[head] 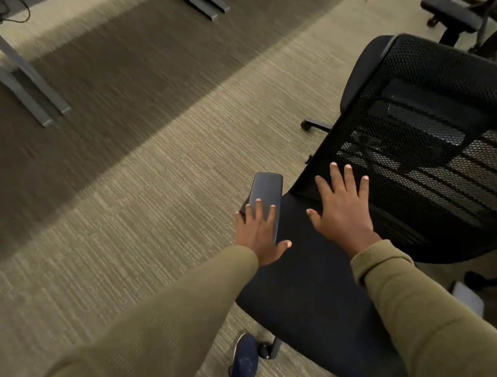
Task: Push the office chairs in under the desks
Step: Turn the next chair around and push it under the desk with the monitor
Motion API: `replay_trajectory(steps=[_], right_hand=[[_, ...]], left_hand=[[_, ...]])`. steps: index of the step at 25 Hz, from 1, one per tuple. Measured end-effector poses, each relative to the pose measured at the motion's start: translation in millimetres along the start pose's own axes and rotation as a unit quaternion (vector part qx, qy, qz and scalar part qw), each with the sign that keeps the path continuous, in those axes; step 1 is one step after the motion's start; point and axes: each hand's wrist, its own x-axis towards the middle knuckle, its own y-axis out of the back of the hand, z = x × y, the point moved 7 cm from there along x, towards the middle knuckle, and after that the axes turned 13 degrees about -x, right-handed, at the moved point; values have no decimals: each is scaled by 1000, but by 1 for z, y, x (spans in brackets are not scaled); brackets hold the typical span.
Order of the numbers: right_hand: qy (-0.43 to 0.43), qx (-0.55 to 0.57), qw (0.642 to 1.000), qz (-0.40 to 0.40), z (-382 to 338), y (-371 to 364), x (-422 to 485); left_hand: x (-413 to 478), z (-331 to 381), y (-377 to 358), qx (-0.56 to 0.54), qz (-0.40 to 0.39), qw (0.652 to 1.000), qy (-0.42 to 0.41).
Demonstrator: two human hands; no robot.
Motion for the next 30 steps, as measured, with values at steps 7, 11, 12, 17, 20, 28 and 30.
replay_trajectory(steps=[7,11,12,17,20,28,30], right_hand=[[-17,-81,996,-22,14,-46,50],[3,-96,994,-56,20,-72,65],[3,-94,994,-54,19,-76,66],[17,-71,997,-38,7,-77,71],[34,-52,998,-26,-10,-72,72],[97,-20,995,-16,-71,-47,84],[115,-10,993,-13,-91,-37,92]], left_hand=[[65,1,-40,73,-41,996,-14],[73,-11,-55,92,-27,995,-38],[74,-15,-57,102,-19,993,-50],[69,-50,-54,153,-2,981,-118],[56,-68,-52,154,-3,981,-119],[18,-105,-53,137,9,987,-80],[12,-117,-50,136,9,989,-58]])
